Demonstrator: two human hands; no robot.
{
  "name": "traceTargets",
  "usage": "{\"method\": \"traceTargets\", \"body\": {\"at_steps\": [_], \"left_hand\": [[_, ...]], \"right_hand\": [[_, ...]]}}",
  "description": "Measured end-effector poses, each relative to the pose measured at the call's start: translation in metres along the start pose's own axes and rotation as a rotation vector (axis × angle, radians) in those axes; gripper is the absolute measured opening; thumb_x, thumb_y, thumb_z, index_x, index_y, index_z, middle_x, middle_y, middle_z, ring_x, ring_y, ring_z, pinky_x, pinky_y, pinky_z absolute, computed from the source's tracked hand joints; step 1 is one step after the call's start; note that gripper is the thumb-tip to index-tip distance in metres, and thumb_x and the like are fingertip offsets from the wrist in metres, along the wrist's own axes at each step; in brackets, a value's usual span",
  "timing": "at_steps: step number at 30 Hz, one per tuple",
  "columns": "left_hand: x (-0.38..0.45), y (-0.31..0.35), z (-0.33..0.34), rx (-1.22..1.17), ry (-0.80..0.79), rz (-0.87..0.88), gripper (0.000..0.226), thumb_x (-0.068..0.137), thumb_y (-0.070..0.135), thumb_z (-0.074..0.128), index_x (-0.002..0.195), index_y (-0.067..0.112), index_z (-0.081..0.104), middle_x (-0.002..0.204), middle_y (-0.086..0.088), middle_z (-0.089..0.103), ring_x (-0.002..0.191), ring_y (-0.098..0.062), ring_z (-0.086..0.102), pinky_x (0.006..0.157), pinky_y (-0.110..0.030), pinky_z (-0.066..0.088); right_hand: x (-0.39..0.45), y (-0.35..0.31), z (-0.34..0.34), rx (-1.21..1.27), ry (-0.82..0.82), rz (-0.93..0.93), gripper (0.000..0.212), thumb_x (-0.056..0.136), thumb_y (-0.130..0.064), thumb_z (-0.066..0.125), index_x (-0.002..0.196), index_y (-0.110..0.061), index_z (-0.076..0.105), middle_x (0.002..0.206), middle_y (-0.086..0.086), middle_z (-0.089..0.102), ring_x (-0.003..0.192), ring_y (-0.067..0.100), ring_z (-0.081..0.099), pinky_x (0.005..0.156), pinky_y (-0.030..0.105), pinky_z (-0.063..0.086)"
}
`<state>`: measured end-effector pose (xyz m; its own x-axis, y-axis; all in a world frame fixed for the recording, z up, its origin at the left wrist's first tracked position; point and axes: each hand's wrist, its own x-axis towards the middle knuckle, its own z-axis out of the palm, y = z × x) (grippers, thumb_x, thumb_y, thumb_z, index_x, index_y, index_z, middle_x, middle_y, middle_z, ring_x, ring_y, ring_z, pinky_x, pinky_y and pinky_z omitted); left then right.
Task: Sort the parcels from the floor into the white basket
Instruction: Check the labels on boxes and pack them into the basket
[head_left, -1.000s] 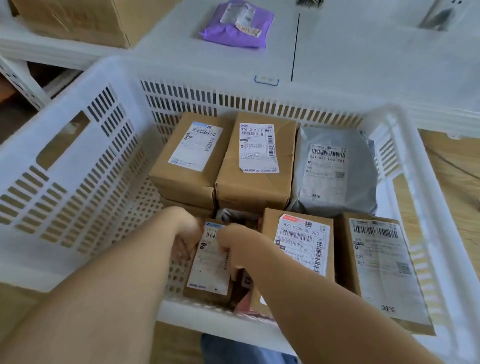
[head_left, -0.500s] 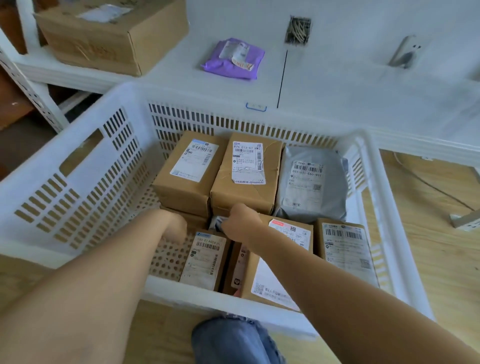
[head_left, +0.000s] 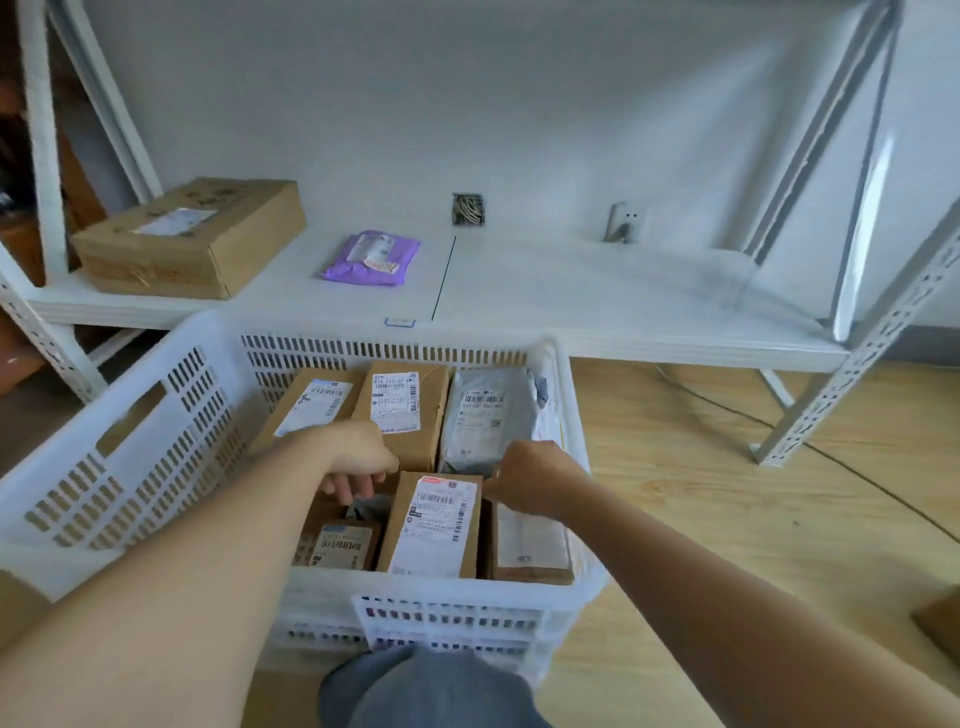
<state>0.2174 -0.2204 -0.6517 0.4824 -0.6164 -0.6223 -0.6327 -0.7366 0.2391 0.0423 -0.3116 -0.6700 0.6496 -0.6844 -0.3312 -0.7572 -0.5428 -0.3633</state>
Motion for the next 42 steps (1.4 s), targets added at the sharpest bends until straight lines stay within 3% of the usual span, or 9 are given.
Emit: {"method": "traceTargets", "body": {"at_steps": [6,11,15,21,28,31,35,39,42], "left_hand": [[-0.025,0.092,0.016,0.038,0.135,0.197,0.015,0.089,0.025,0.051,0.082,0.013,0.057,0.086,-0.005,0.068,0.061,-0.016,0.058,0.052,-0.023,0.045],[-0.039,0.176,0.035,0.088,0.174,0.290,0.018,0.089,0.023,0.047,0.082,0.010,0.058,0.078,0.000,0.062,0.062,-0.017,0.058,0.056,-0.024,0.045],[-0.047,0.240,0.059,0.118,0.167,0.346,0.024,0.086,0.021,0.048,0.095,0.005,0.063,0.085,-0.003,0.066,0.062,-0.021,0.058,0.053,-0.021,0.041],[-0.047,0.329,0.108,0.178,0.221,0.452,0.025,0.082,0.024,0.051,0.085,0.005,0.068,0.087,-0.013,0.072,0.064,-0.025,0.061,0.058,-0.024,0.045],[-0.040,0.419,0.174,0.380,0.298,0.606,0.012,0.081,0.031,0.052,0.084,0.027,0.062,0.096,0.001,0.062,0.088,-0.023,0.059,0.078,-0.030,0.050],[-0.035,0.451,0.200,0.391,0.295,0.615,0.011,0.082,0.033,0.050,0.089,0.034,0.059,0.099,0.005,0.055,0.090,-0.021,0.056,0.073,-0.028,0.046],[-0.024,0.497,0.237,0.334,0.272,0.623,0.014,0.084,0.033,0.049,0.096,0.034,0.057,0.094,0.005,0.052,0.083,-0.022,0.054,0.066,-0.026,0.040],[-0.009,0.544,0.274,0.274,0.229,0.642,0.021,0.084,0.034,0.050,0.103,0.032,0.057,0.104,0.002,0.056,0.086,-0.022,0.050,0.068,-0.026,0.038],[0.008,0.577,0.303,0.244,0.177,0.656,0.027,0.085,0.032,0.049,0.112,0.029,0.056,0.117,0.000,0.058,0.095,-0.022,0.053,0.074,-0.027,0.043]], "right_hand": [[-0.050,0.092,-0.050,-0.019,0.131,0.132,0.036,0.084,-0.030,0.055,0.058,-0.013,0.036,0.062,0.000,0.039,0.066,0.022,0.045,0.047,0.022,0.031],[-0.095,0.176,-0.082,-0.015,0.161,0.262,0.033,0.087,-0.033,0.054,0.100,-0.004,0.060,0.084,0.007,0.046,0.080,0.025,0.045,0.069,0.028,0.040],[-0.135,0.239,-0.102,0.033,0.181,0.362,0.023,0.085,-0.026,0.053,0.077,-0.007,0.063,0.061,0.002,0.054,0.071,0.022,0.055,0.064,0.027,0.048],[-0.185,0.332,-0.115,0.112,0.217,0.512,0.026,0.084,-0.025,0.052,0.063,-0.010,0.050,0.065,0.005,0.058,0.070,0.024,0.057,0.063,0.027,0.047],[-0.230,0.435,-0.128,0.160,0.261,0.696,0.021,0.083,-0.023,0.051,0.090,-0.007,0.063,0.084,0.010,0.059,0.076,0.026,0.054,0.053,0.022,0.037],[-0.236,0.476,-0.133,0.198,0.293,0.742,0.026,0.081,-0.015,0.050,0.097,-0.004,0.066,0.082,0.009,0.059,0.073,0.024,0.052,0.049,0.021,0.035],[-0.238,0.530,-0.133,0.298,0.389,0.765,0.027,0.084,-0.008,0.048,0.104,-0.002,0.066,0.093,0.015,0.064,0.077,0.025,0.052,0.064,0.027,0.043],[-0.235,0.581,-0.123,0.367,0.442,0.793,0.033,0.084,-0.003,0.041,0.106,-0.003,0.065,0.090,0.014,0.061,0.065,0.025,0.048,0.057,0.028,0.041],[-0.229,0.617,-0.107,0.415,0.460,0.805,0.036,0.088,-0.004,0.038,0.113,-0.011,0.064,0.113,0.016,0.063,0.080,0.027,0.052,0.068,0.031,0.046]]}}
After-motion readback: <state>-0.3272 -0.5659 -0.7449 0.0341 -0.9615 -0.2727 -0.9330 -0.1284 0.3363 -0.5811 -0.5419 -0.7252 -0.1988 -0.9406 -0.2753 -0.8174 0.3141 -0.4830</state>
